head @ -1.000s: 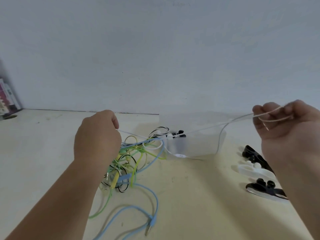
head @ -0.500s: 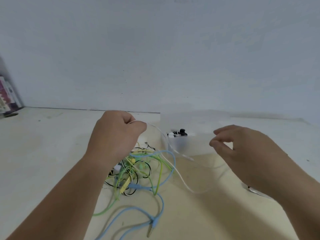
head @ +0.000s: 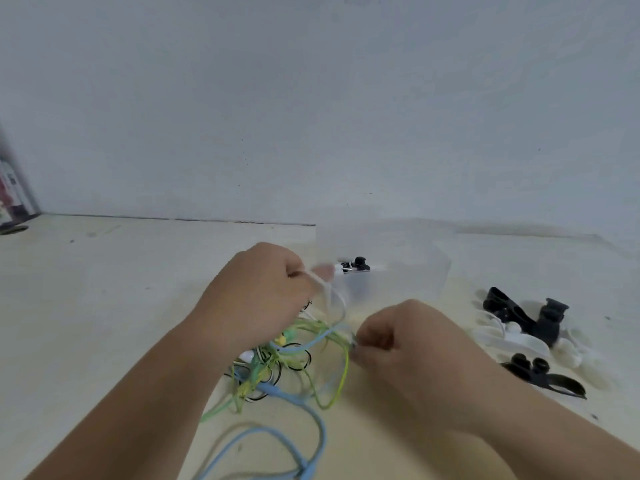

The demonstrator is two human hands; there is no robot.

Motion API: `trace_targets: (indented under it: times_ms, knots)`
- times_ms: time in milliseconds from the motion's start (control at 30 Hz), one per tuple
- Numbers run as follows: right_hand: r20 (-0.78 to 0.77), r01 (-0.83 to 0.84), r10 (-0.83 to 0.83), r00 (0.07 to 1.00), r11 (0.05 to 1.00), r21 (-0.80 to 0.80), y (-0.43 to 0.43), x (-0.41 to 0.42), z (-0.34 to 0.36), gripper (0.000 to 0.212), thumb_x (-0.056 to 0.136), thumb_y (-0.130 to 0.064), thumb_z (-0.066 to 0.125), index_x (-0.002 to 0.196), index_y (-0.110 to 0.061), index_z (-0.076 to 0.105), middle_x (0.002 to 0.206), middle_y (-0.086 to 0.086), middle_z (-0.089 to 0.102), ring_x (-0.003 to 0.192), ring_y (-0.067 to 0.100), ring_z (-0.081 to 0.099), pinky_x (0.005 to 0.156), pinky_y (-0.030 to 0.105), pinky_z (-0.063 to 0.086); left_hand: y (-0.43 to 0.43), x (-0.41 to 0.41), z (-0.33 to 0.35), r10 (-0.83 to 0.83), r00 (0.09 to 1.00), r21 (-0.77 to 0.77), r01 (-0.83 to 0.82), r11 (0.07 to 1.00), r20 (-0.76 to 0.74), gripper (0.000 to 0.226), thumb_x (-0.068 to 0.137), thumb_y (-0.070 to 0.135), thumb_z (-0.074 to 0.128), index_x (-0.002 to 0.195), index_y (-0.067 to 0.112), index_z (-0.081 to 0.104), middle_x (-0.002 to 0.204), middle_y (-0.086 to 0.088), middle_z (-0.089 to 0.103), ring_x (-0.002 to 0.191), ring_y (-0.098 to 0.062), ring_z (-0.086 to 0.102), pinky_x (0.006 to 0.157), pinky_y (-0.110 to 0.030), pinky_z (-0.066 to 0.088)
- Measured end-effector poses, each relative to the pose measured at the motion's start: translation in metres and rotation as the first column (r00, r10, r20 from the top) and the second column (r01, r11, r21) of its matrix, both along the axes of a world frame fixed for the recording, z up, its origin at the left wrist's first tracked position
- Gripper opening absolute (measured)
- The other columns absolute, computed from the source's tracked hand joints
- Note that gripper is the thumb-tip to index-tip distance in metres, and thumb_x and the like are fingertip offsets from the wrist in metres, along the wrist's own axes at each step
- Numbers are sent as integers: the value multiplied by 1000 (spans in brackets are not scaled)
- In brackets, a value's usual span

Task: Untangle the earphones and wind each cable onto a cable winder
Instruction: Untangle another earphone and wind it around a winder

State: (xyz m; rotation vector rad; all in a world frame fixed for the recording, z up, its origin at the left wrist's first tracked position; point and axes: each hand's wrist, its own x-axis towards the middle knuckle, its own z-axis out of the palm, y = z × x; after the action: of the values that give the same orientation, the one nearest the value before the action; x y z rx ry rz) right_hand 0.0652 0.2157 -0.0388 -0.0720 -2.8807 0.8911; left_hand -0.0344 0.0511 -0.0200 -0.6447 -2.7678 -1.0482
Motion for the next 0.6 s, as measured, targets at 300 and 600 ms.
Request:
trace_targets:
  times_ms: [300, 600]
  knots:
    - [-347, 81, -400, 848, 746, -661, 36, 7, 40, 20, 91, -23, 66, 75, -21, 77, 79, -5, 74, 79, 10, 68, 87, 34, 53, -18, -17, 4, 121, 982, -145, -142, 979, -144, 34, 81, 57, 69, 67, 25, 70, 58, 5, 62, 61, -12, 60, 57, -26, 44]
    - [-297, -285, -102, 950, 119, -951, 37, 4, 49, 20, 86, -23, 48, 69, -15, 50, 96, 13, 75, 84, 29, 74, 68, 34, 60, -24, -19, 4, 224, 969, -36, -228, 973, -105, 25, 85, 51, 69, 74, 29, 69, 63, 8, 64, 62, -12, 64, 58, -26, 46]
